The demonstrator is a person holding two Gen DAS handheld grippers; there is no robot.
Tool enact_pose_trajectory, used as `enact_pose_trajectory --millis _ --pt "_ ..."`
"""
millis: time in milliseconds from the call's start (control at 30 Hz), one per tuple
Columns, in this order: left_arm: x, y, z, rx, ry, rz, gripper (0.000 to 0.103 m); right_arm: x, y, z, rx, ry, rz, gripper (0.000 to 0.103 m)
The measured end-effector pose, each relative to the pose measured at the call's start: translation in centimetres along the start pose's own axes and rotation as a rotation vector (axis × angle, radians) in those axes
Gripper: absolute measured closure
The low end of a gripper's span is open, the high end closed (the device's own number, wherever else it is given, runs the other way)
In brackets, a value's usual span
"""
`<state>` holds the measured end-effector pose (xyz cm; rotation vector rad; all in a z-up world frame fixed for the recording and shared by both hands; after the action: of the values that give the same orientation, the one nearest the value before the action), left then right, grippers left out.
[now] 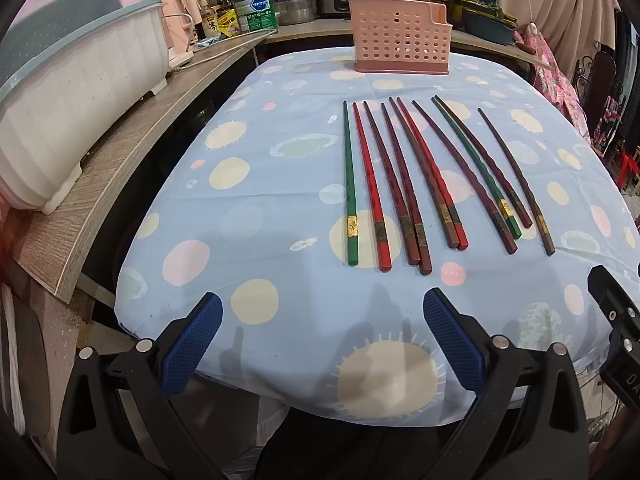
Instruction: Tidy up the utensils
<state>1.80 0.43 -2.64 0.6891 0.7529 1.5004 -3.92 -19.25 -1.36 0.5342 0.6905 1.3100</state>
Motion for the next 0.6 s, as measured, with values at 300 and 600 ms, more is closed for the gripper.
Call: enact_pose_trajectory --millis 300,600 --pt "-0.09 0.04 -0.04 -0.004 -0.004 0.001 0.007 0.19 0.05 0.09 -0.002 0.000 0.000 0.007" --pt "-0.21 -0.06 -0.06 -0.008 -0.004 0.001 0.007 0.15 -0.03 0.15 -0.001 -0.002 0.001 0.007"
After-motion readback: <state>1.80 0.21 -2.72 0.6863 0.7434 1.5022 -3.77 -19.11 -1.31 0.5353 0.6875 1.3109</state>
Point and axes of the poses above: each gripper's, at about its wrist camera, not at the fingertips, and y roughly against the way its jaws point, x to its left, z to its top, the point moved 3 cm from there along -y, roughly the way its jaws point, and after that the axes turned 11 degrees about y, right-handed, at the moved point
